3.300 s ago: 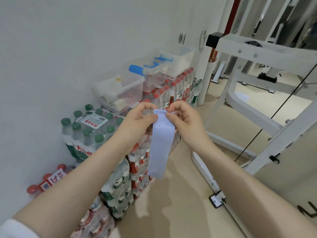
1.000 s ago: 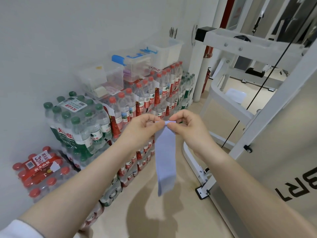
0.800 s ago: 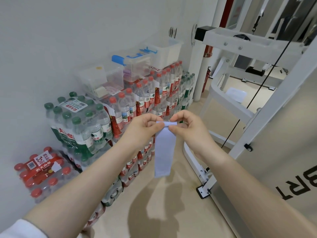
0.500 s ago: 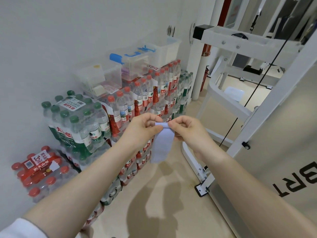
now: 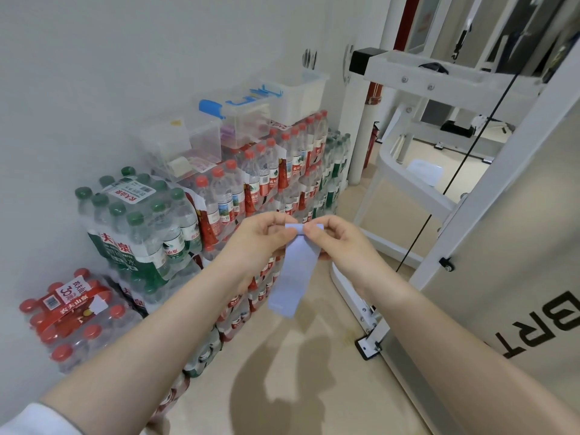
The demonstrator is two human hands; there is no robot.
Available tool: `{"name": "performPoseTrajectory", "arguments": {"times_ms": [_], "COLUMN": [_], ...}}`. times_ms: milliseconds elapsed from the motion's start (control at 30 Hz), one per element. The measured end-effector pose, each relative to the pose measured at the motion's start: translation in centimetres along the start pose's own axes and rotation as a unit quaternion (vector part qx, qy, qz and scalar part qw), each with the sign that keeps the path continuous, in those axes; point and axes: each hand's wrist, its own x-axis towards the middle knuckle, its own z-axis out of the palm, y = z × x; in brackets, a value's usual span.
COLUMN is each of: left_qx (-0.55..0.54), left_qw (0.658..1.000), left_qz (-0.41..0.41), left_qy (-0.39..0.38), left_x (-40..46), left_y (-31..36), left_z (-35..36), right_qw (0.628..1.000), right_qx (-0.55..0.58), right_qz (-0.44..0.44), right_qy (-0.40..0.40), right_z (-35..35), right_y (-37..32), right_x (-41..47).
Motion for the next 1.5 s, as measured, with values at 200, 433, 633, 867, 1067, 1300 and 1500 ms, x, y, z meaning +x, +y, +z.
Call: {"name": "performPoseTrajectory", "arguments": {"times_ms": [200, 433, 633, 867, 1067, 1300, 1500], "left_qx": [-0.001, -0.008, -0.016, -0.049, -0.018, 0.025, 0.012], "left_qw": [1.000, 1.000, 1.000, 0.998, 0.999, 0.999, 1.000], "left_qz": [0.020, -0.025, 0.015, -0.029, -0.038, 0.017, -0.012], "left_qy": [0.022, 0.004, 0.016, 0.004, 0.017, 0.038, -0.007], "left_x": [0.1, -0.1, 0.0, 0.1, -0.1, 0.1, 0.1], "left_y": [0.2, -0.2, -0.3, -0.7, -0.7, -0.2, -0.2], "left_z": [0.3, 0.3, 0.3, 0.5, 0.4, 0.2, 0.6], "right_qw": [0.998, 0.999, 0.998, 0.999, 0.998, 0.997, 0.997], "right_qx": [-0.009, 0.010, 0.054, 0.026, 0.033, 0.068, 0.081], "right_qz": [-0.028, -0.050, 0.009, -0.033, -0.050, 0.023, -0.015], "right_qy": [0.047, 0.018, -0.011, 0.026, 0.015, -0.012, -0.008], "right_z": [0.2, -0.1, -0.5, -0.3, -0.3, -0.4, -0.9], "right_y": [-0.1, -0.1, -0.4, 0.2, 0.4, 0.3, 0.6], "right_x": [0.0, -0.7, -1.0, -0.7, -0.8, -0.7, -0.4]}}
